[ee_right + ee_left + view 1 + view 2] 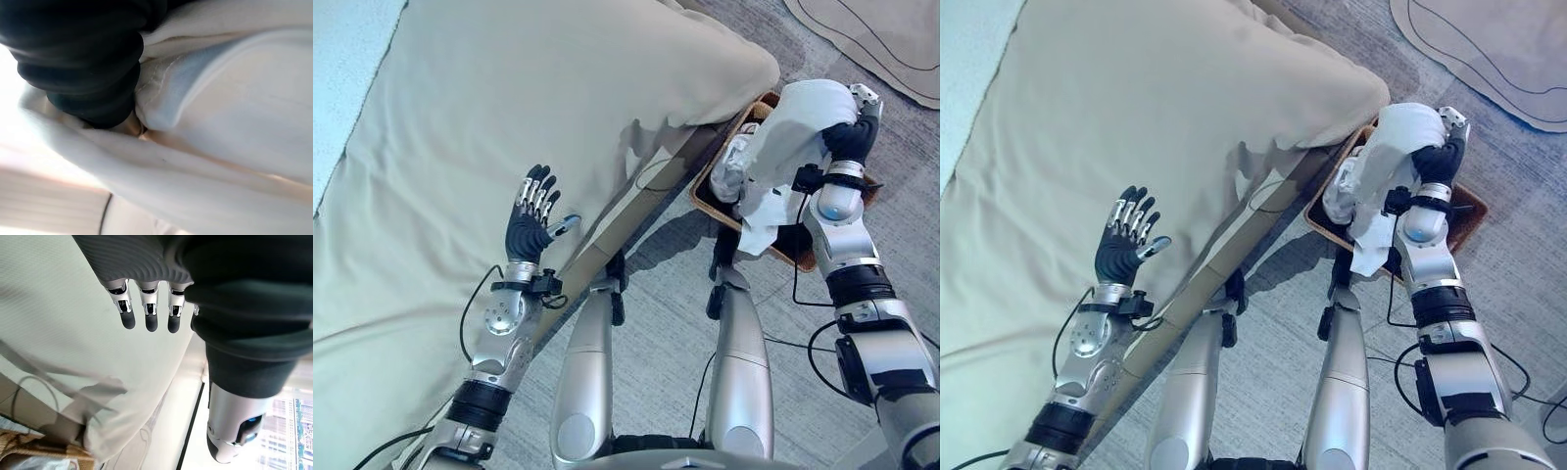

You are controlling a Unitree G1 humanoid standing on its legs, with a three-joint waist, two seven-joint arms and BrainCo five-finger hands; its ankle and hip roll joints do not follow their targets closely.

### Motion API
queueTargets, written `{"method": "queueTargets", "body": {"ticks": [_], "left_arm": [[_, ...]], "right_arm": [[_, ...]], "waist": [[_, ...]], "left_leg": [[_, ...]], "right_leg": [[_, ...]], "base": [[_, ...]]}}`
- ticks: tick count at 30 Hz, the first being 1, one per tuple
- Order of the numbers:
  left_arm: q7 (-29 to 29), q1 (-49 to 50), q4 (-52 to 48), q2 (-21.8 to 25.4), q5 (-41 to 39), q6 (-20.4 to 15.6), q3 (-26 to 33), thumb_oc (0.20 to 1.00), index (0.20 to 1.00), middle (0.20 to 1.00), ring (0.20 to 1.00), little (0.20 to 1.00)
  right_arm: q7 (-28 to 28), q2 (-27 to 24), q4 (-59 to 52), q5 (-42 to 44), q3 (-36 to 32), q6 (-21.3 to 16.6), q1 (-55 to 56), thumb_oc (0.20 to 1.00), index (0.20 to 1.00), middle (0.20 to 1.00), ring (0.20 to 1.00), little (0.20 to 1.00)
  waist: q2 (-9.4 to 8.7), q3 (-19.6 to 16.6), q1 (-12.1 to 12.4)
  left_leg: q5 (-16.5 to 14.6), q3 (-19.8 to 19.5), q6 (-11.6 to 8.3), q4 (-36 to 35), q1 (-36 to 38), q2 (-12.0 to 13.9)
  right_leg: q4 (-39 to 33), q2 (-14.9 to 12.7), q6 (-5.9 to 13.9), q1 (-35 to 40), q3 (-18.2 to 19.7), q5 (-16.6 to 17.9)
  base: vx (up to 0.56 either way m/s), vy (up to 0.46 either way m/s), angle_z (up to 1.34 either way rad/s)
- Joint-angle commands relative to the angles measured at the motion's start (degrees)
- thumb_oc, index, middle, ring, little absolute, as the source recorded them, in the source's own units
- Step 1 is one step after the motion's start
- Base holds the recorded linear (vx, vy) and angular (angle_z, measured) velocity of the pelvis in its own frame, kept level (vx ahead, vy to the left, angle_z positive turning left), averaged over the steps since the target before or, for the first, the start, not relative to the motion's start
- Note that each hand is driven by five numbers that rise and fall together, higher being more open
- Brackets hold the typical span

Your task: Pick up clothes into the bucket

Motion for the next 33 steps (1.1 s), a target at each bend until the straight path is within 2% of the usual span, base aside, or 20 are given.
{"method": "queueTargets", "body": {"ticks": [1,6,14,22,29,33], "left_arm": [[1.3,2.2,-6.2,0.8,-0.2,-3.8,0.3,1.0,1.0,1.0,1.0,1.0],[2.8,1.2,-6.0,0.6,0.6,-4.5,-0.9,1.0,1.0,1.0,1.0,1.0],[3.7,-0.1,-6.6,1.5,-0.3,-5.3,-2.3,1.0,1.0,1.0,1.0,1.0],[4.2,-0.2,-8.3,2.5,-0.6,-5.5,-2.1,1.0,1.0,1.0,1.0,1.0],[5.2,0.1,-9.5,3.0,-0.4,-5.3,-1.5,1.0,1.0,1.0,1.0,1.0],[5.4,0.3,-9.7,3.4,-0.4,-4.9,-1.5,1.0,1.0,1.0,1.0,1.0]], "right_arm": [[-1.7,-3.5,-1.6,-3.7,1.7,-1.5,-2.1,0.2,0.2,0.2,0.2,0.2],[-1.5,-1.4,5.6,-6.7,5.2,0.5,-2.3,0.2,0.2,0.2,0.2,0.2],[-1.0,-0.6,21.7,-0.5,5.7,0.9,-7.2,0.2,0.2,0.2,0.2,0.2],[-1.1,-6.4,32.5,3.9,6.1,2.2,-13.2,0.2,0.2,0.2,0.2,0.2],[-3.5,-11.1,35.9,8.1,3.7,2.5,-15.2,0.2,0.2,0.2,0.2,0.2],[-3.1,-13.3,39.0,8.4,4.8,4.2,-16.2,0.2,0.2,0.2,0.2,0.2]], "waist": [[2.46,-0.9,-0.7],[3.03,-0.9,-0.6],[4.33,-0.9,0.2],[4.89,-0.9,1.0],[4.95,-1.0,0.9],[4.74,-1.0,0.9]], "left_leg": [[-3.0,-0.8,0.69,4.3,-3.5,-0.7],[-3.0,-0.8,0.84,5.4,-5.9,-1.1],[-3.1,-0.5,0.79,6.9,-9.1,-1.5],[-3.0,-0.2,0.87,7.6,-11.3,-1.9],[-3.0,-0.2,0.69,7.6,-12.0,-1.9],[-2.9,0.1,0.74,7.2,-12.1,-1.8]], "right_leg": [[7.5,-2.5,2.72,0.6,-0.5,-5.2],[9.2,-2.5,2.42,-2.1,-0.1,-5.7],[10.9,-2.9,2.3,-5.2,0.6,-6.0],[12.2,-3.1,2.14,-7.9,1.5,-6.3],[12.3,-3.2,2.08,-8.9,1.9,-6.4],[11.9,-3.1,2.09,-9.1,2.0,-6.3]], "base": [[-0.01,0.011,-0.09],[0.0,0.002,-0.04],[0.0,0.007,0.02],[0.0,0.003,0.01],[0.0,0.003,0.01],[0.0,0.0,0.0]]}}
